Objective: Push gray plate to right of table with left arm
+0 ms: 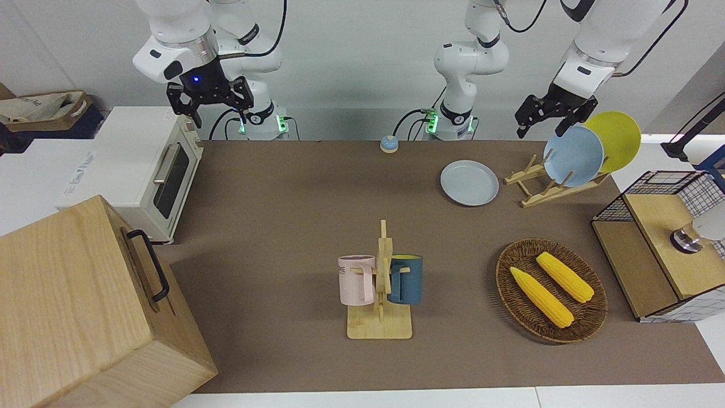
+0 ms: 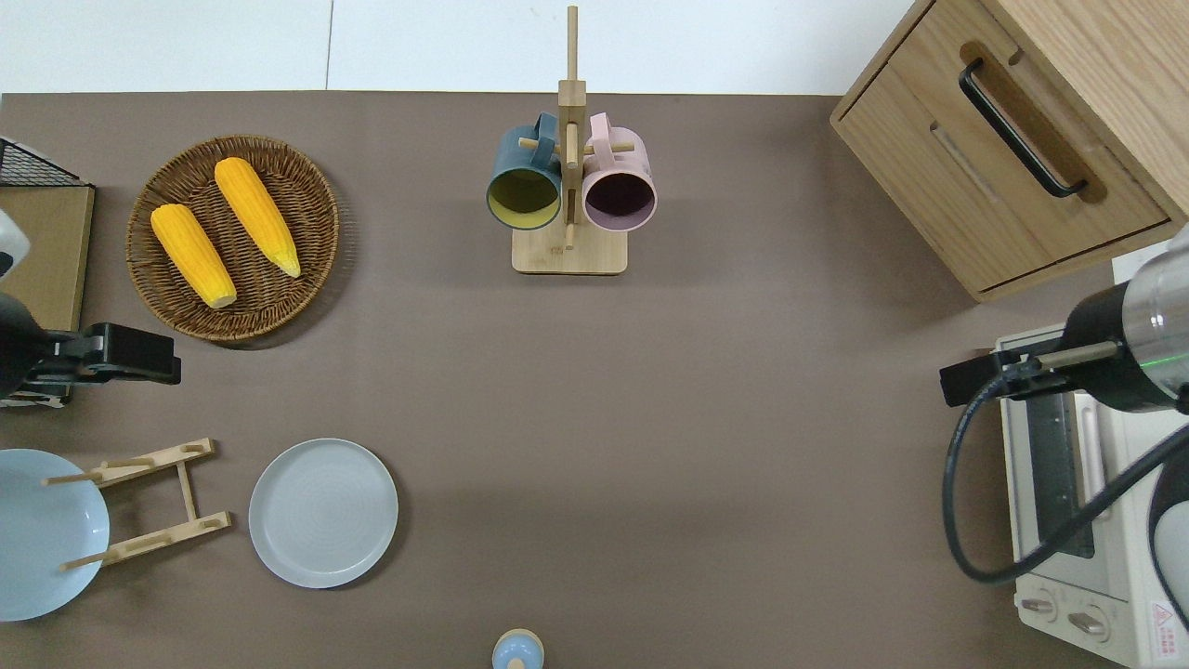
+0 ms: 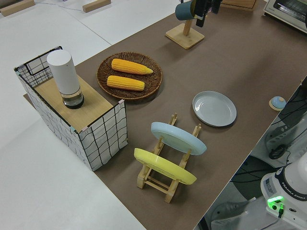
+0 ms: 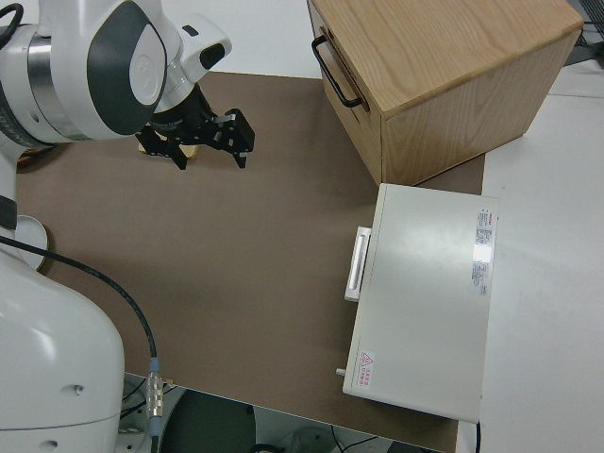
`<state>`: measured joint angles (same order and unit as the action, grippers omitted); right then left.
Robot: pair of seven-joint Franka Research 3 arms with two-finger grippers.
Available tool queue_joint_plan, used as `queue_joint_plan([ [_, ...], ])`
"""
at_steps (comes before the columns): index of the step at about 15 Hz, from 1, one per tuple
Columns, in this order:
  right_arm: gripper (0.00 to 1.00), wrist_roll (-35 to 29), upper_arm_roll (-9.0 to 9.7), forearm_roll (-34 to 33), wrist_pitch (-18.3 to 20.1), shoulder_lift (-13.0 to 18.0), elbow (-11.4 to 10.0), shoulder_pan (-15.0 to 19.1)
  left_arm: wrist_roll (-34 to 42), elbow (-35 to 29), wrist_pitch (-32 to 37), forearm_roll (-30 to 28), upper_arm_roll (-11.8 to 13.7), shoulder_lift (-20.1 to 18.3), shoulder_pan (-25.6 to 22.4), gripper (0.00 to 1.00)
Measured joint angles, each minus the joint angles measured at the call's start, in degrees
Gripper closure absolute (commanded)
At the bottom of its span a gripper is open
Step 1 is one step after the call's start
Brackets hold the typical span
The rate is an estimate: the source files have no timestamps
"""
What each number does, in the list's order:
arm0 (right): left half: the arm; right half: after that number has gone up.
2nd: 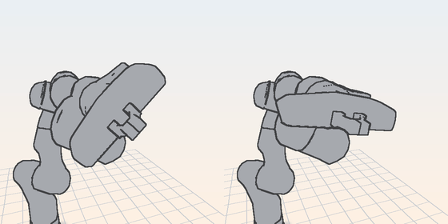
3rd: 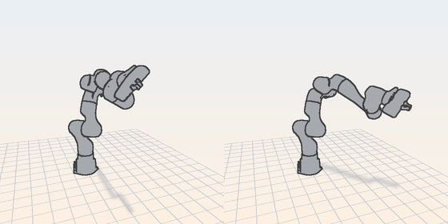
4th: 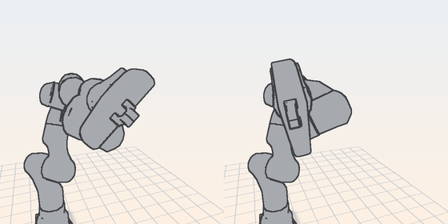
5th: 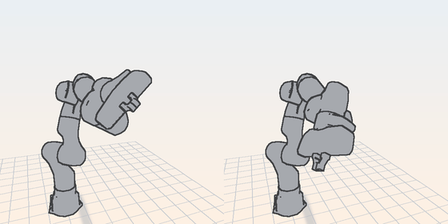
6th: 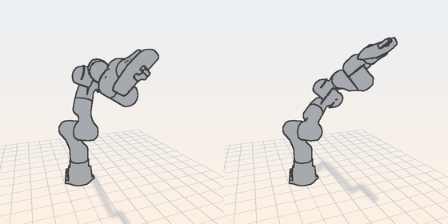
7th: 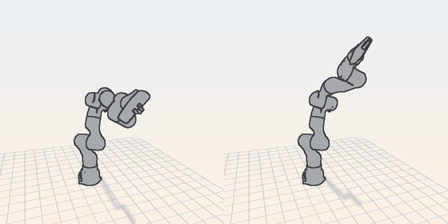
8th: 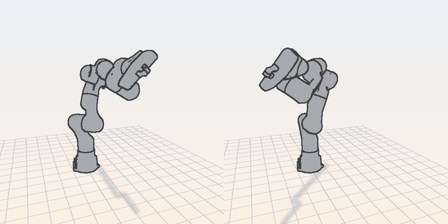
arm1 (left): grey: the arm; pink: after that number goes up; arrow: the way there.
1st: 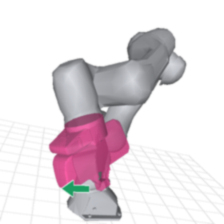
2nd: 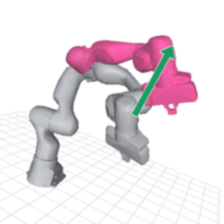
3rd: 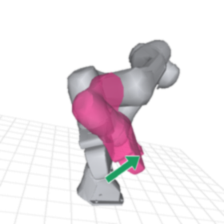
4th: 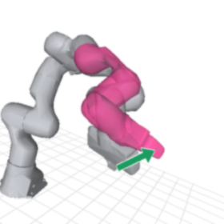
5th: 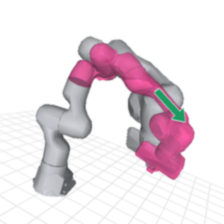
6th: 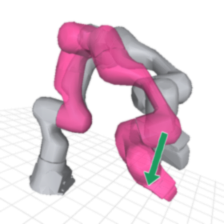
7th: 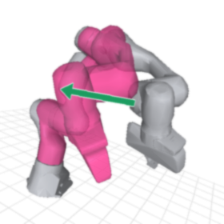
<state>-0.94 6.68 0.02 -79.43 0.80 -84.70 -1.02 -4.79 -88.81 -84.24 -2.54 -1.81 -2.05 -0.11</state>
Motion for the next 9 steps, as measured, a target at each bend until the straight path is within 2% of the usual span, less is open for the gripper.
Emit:
queue_joint_plan([
  [9, 0.017, 0.0, 0.00, 0.0, 0.0, 0.0, 0.0, 0.0, -0.2, 0.0, 0.5, 0.0, 0.7, -0.2, -0.1, 0.00],
])
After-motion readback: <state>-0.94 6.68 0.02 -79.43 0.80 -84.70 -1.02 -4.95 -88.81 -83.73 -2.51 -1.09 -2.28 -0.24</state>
